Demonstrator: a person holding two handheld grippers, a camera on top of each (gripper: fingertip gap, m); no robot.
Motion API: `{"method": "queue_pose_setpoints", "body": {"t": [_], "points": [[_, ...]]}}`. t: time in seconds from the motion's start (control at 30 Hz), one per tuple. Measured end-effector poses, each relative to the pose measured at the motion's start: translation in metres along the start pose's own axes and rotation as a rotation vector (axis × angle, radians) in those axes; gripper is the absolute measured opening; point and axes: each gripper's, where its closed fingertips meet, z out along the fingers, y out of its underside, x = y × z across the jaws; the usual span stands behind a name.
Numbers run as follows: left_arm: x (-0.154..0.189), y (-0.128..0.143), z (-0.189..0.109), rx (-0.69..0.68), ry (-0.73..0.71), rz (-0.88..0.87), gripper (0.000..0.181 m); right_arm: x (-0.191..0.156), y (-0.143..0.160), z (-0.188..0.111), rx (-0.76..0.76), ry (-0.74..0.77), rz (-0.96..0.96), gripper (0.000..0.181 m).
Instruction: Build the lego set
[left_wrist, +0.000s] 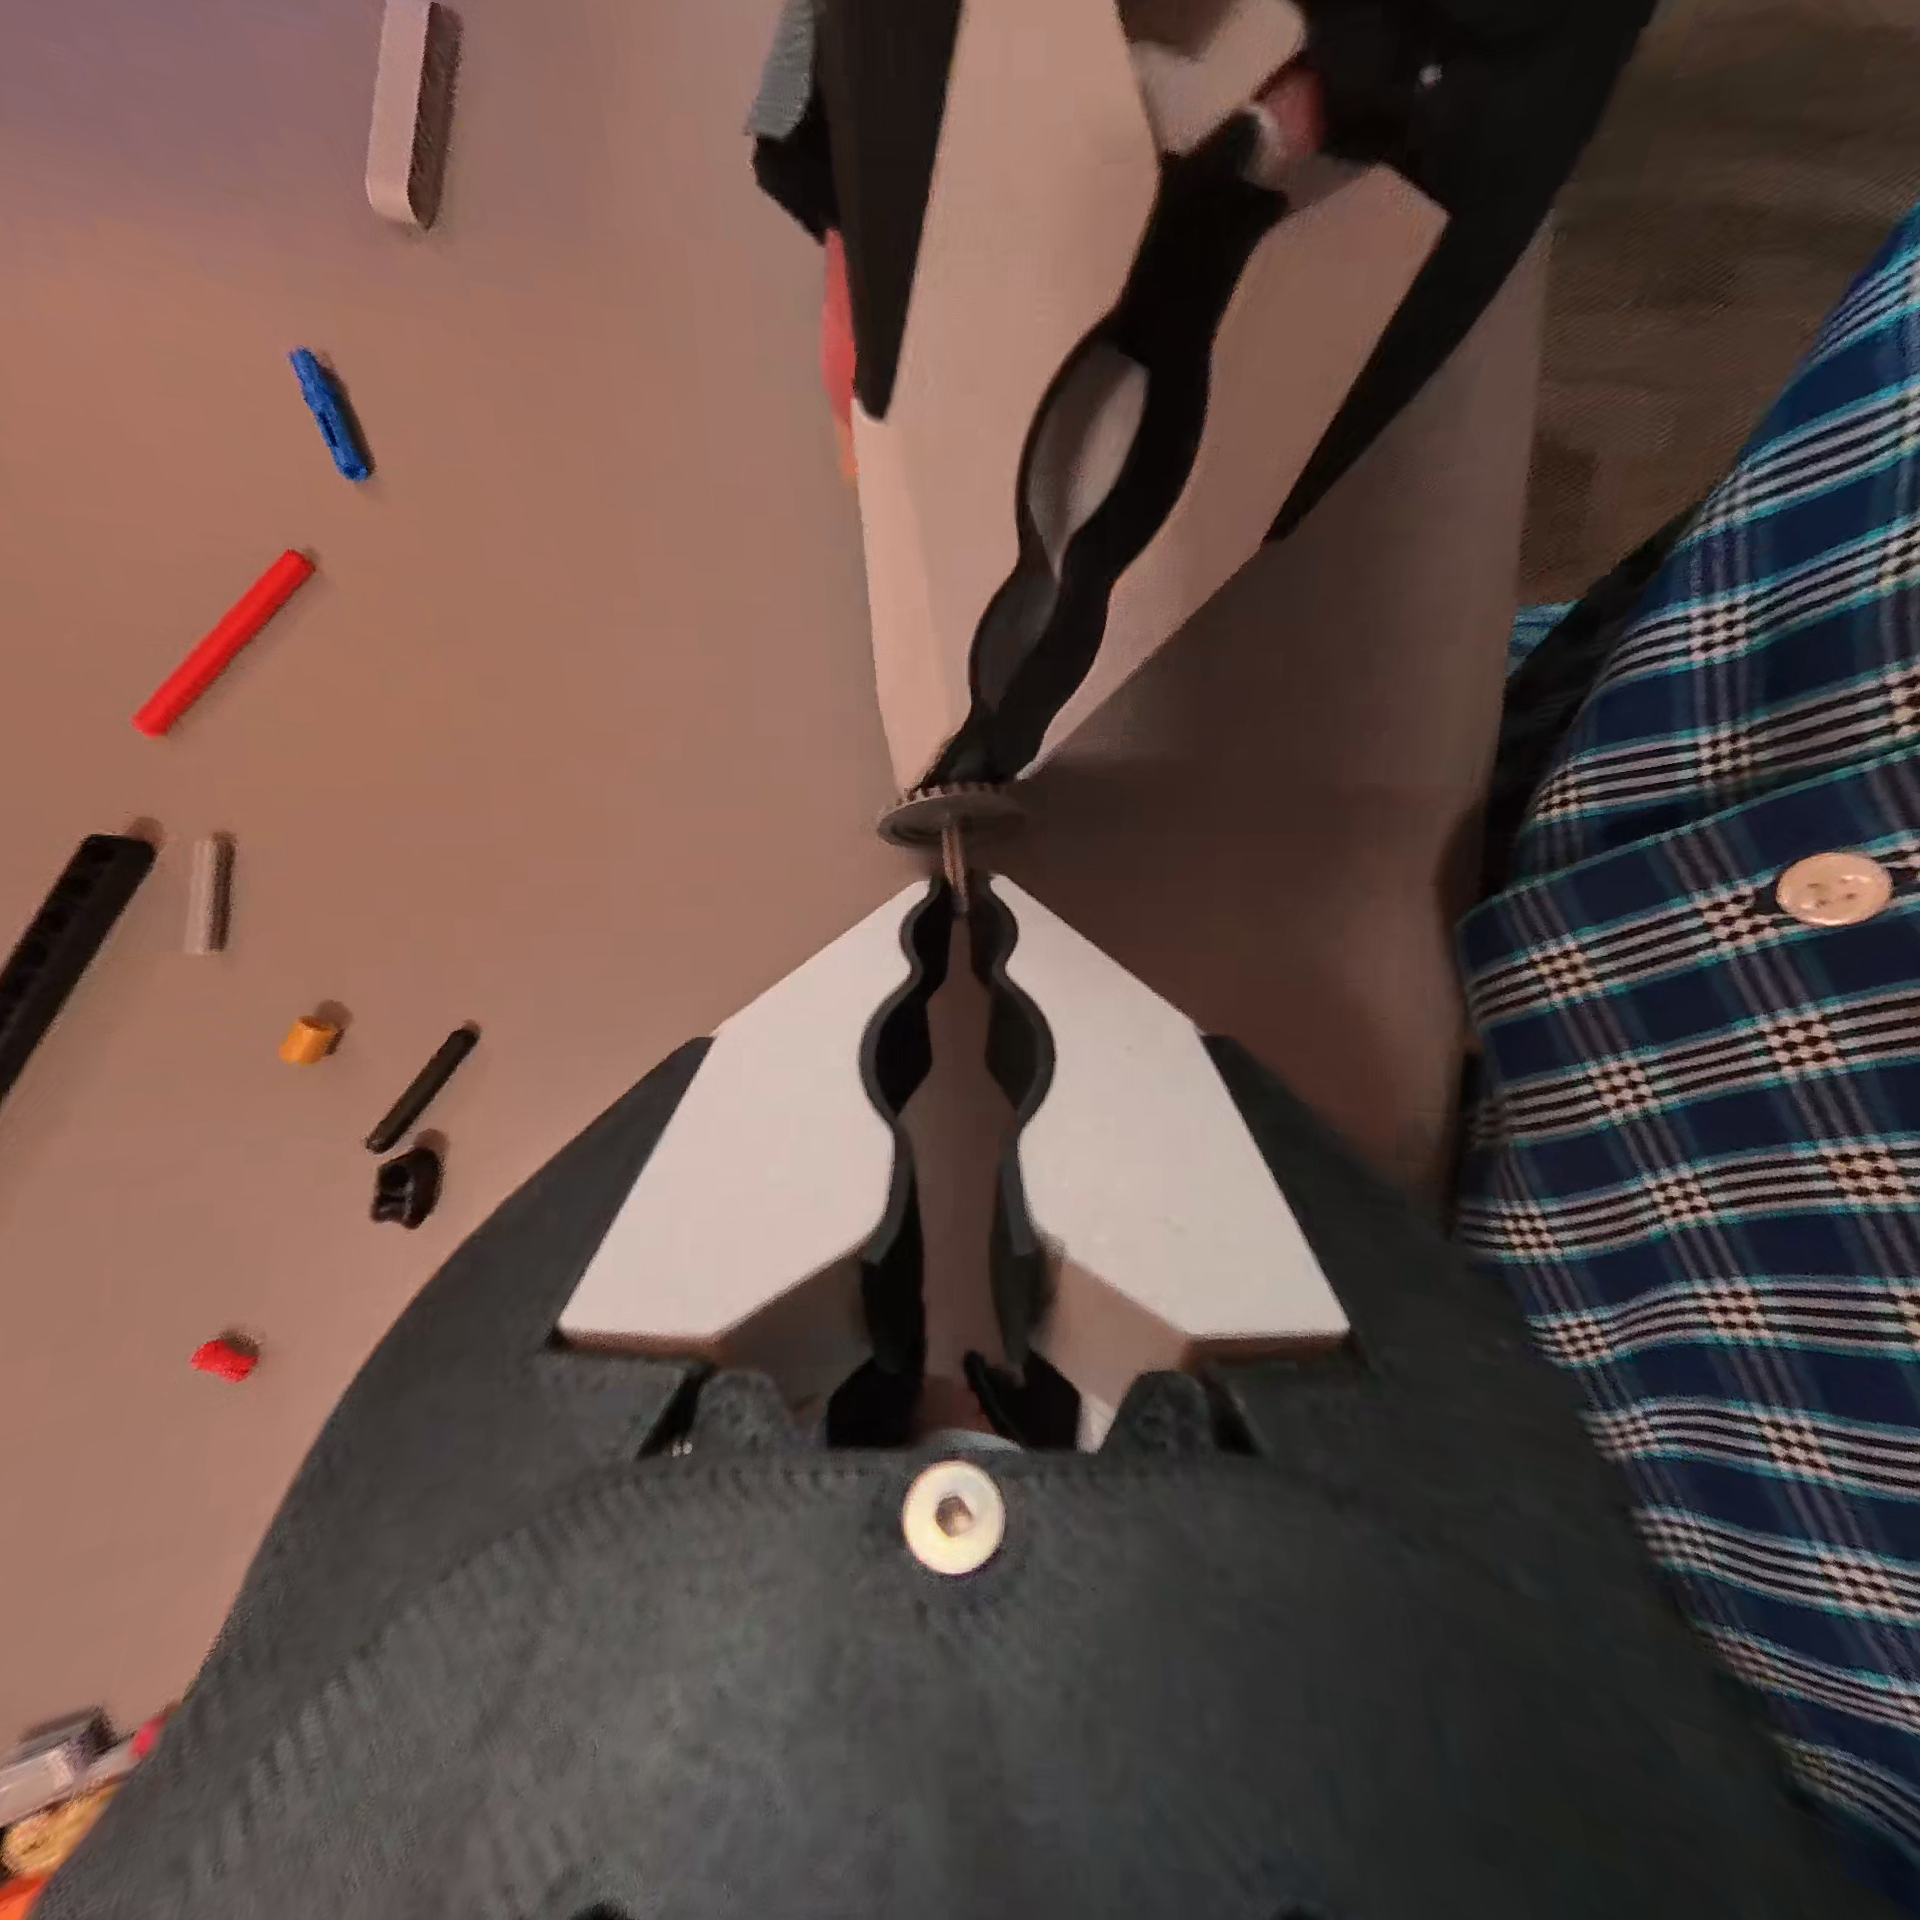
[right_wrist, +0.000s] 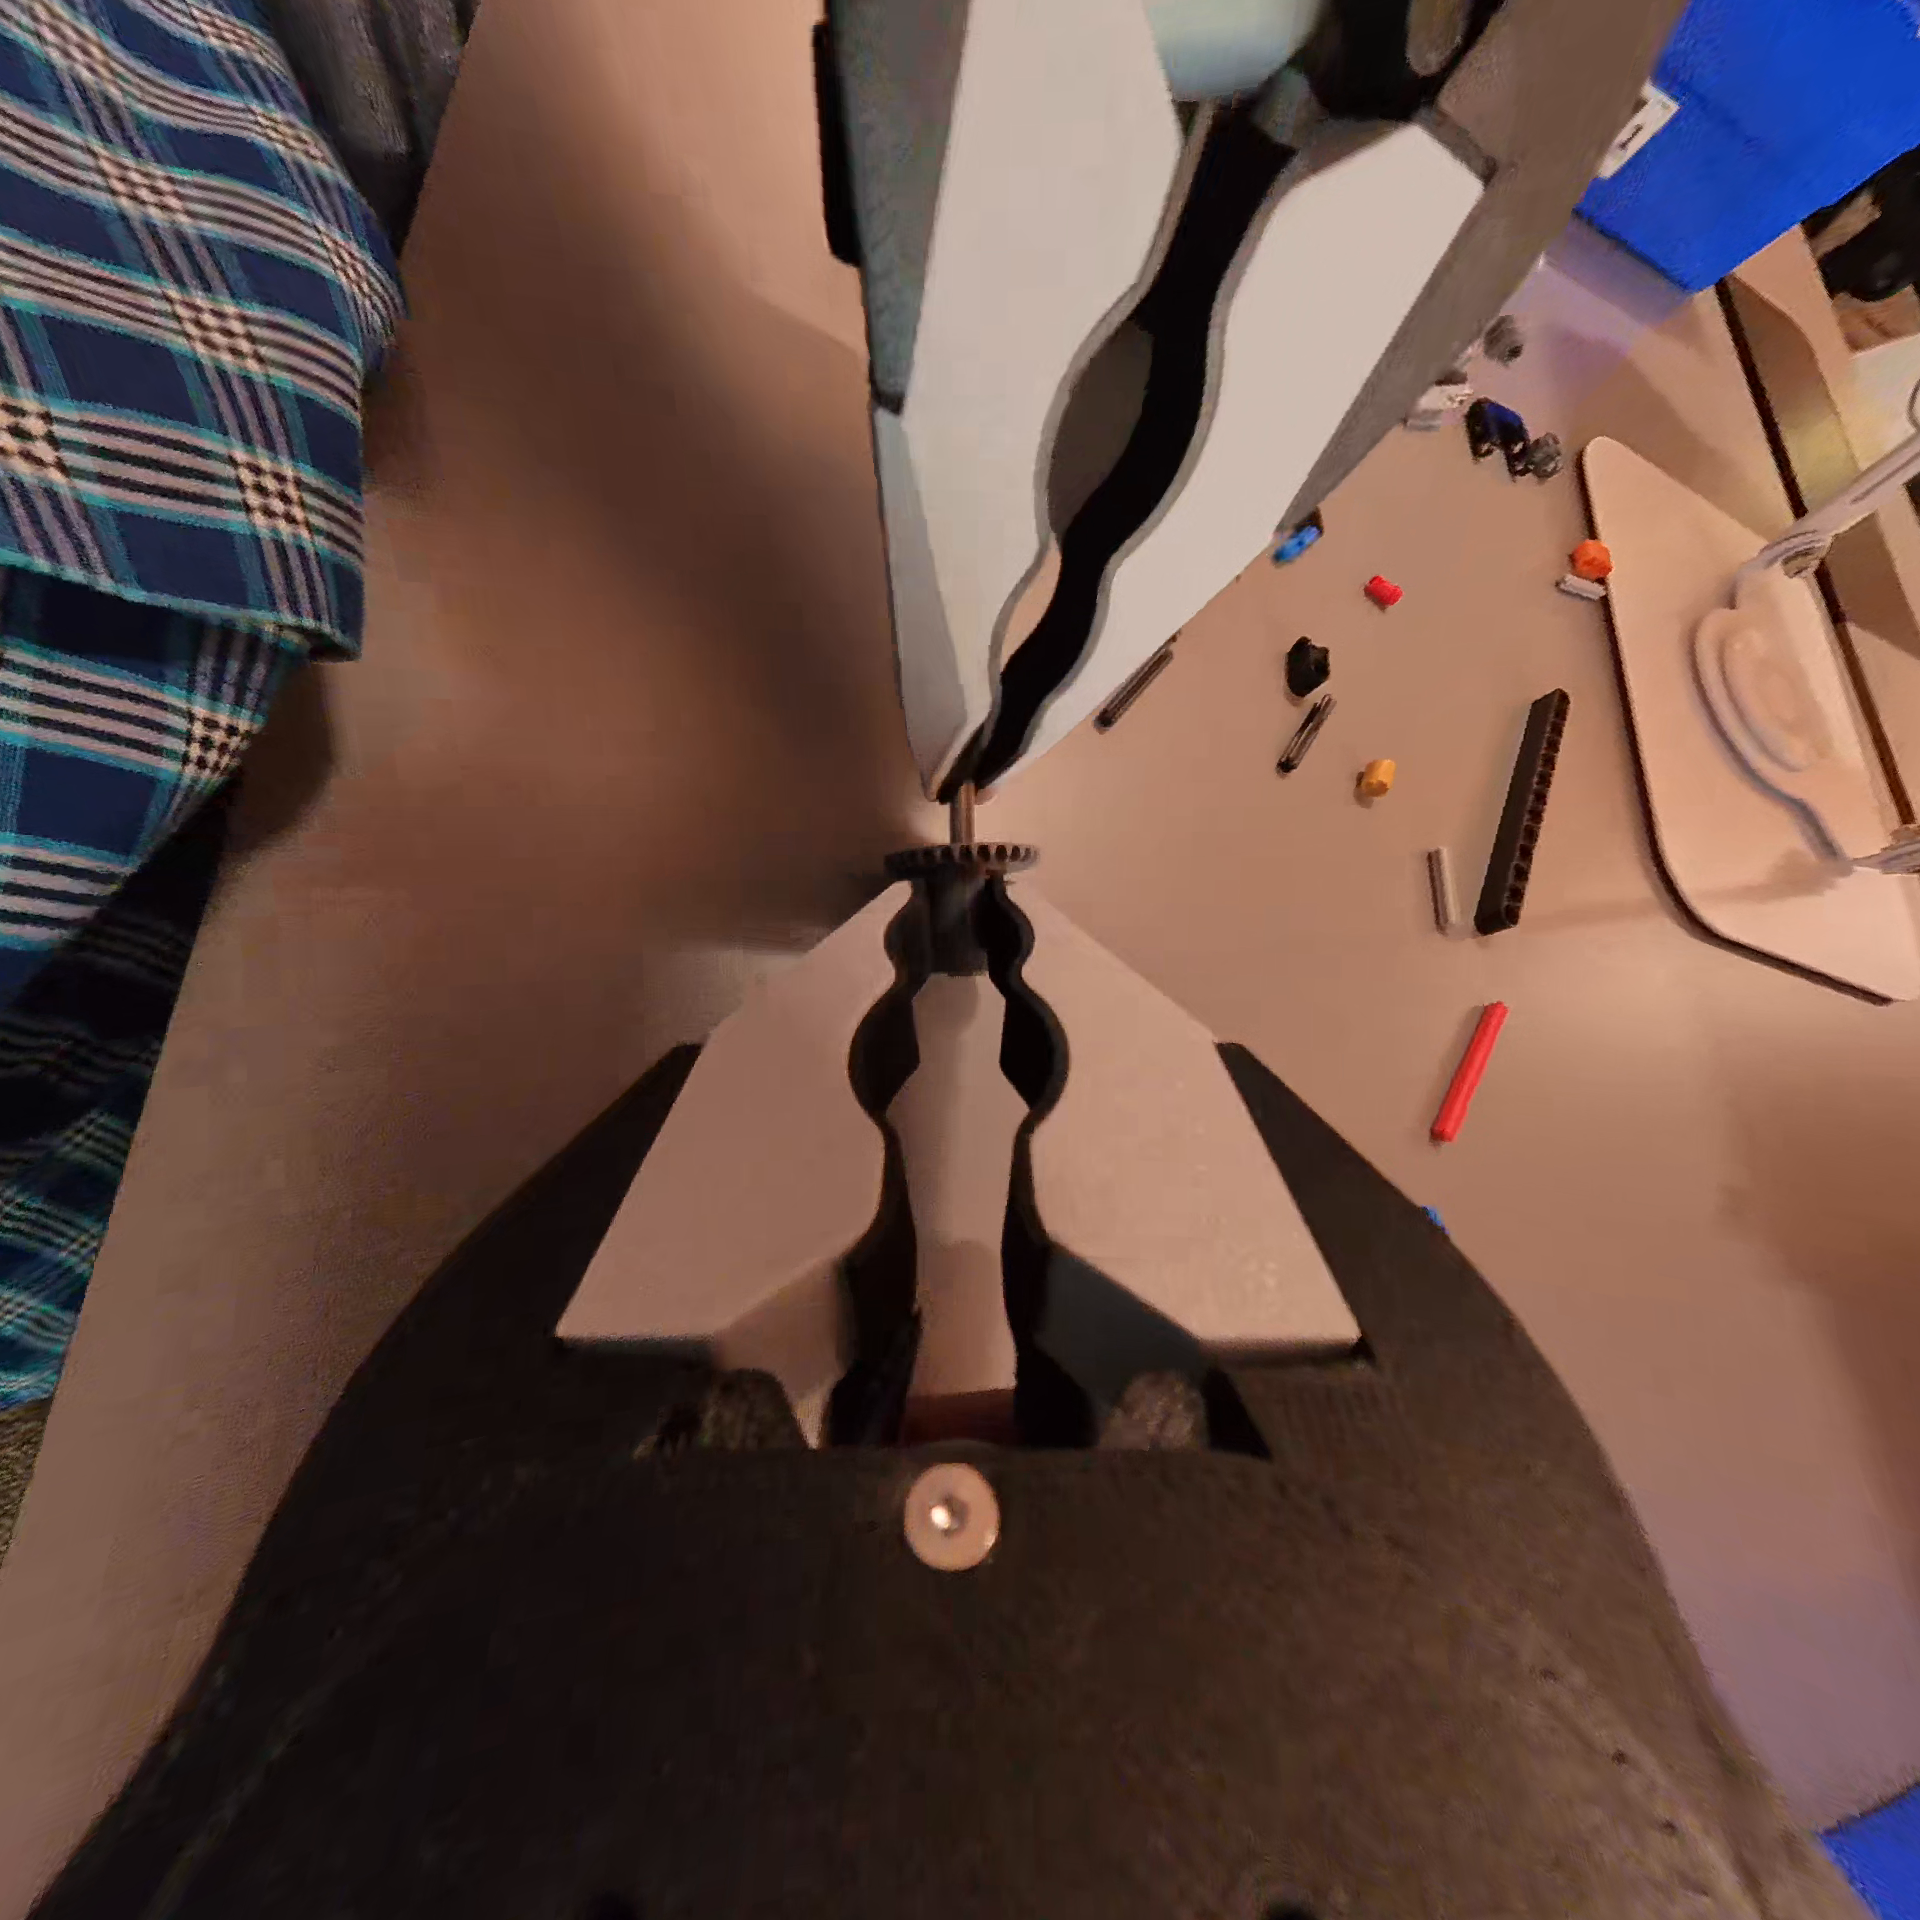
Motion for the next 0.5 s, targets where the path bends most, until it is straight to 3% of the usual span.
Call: {"method": "queue_pose_setpoints", "body": {"t": [0.5], "points": [[-0.0045, 0.0012, 0.0001, -0.099, -0.231, 0.275, 0.001, -0.0027, -0.0006, -0.0006, 0.014, -0.131, 0.148, 0.007]]}}
